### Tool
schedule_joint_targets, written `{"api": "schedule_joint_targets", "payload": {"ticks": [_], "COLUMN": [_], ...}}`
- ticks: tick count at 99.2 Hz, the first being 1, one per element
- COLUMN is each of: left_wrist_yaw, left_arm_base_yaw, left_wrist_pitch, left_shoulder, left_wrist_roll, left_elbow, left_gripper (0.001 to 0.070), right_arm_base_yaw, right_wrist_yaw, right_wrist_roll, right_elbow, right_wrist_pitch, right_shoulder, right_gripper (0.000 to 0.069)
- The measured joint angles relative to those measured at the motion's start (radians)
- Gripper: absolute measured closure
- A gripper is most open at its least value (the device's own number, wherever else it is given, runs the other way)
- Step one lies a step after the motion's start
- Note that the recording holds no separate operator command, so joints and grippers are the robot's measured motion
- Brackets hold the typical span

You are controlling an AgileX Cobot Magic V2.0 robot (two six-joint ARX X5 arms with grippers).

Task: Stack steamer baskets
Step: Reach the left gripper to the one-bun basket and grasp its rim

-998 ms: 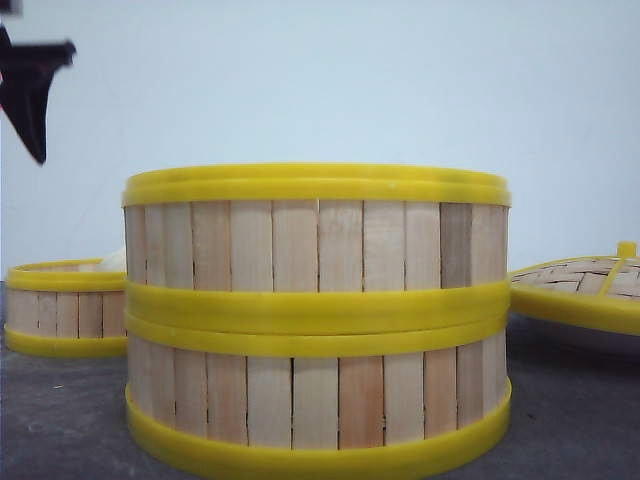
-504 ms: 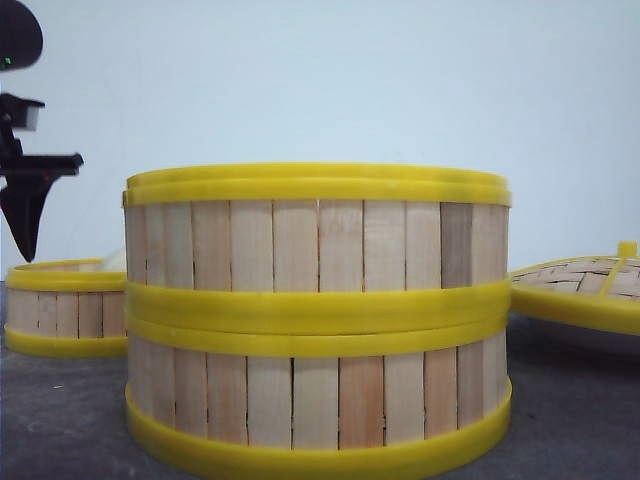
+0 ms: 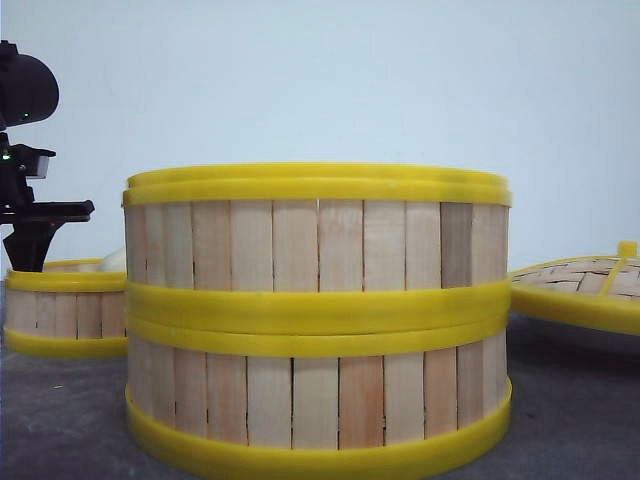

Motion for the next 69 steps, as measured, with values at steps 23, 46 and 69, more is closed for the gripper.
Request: {"api": "schedule_joint_targets", "payload": {"ticks": [23, 46, 69], "left_wrist_yaw": [-0.005, -0.011, 0.013], "left_arm_base_yaw": [-0.001, 0.003, 0.008], "left_wrist_pitch": [0.008, 0.01, 0.026], "left_shoulder": [0.0, 0.0, -0.002], "left_wrist_roll": [-0.015, -0.014, -0.014], "left_elbow": [0.0, 0.0, 0.0], "left_gripper": [0.0651, 0.0672, 0.0672], "right_arm_base_yaw": [0.0, 0.0, 0.0], "right_wrist_yaw": [0.0, 0.0, 0.0], "right_wrist_roll": [0.0, 0.0, -0.001], "right_elbow": [0.0, 0.0, 0.0], "right_wrist_pitch": [0.002, 0.002, 0.001], "right_shoulder": [0.0, 0.0, 0.0], "right_gripper": [0.0322, 0.0322, 0.0322]}}
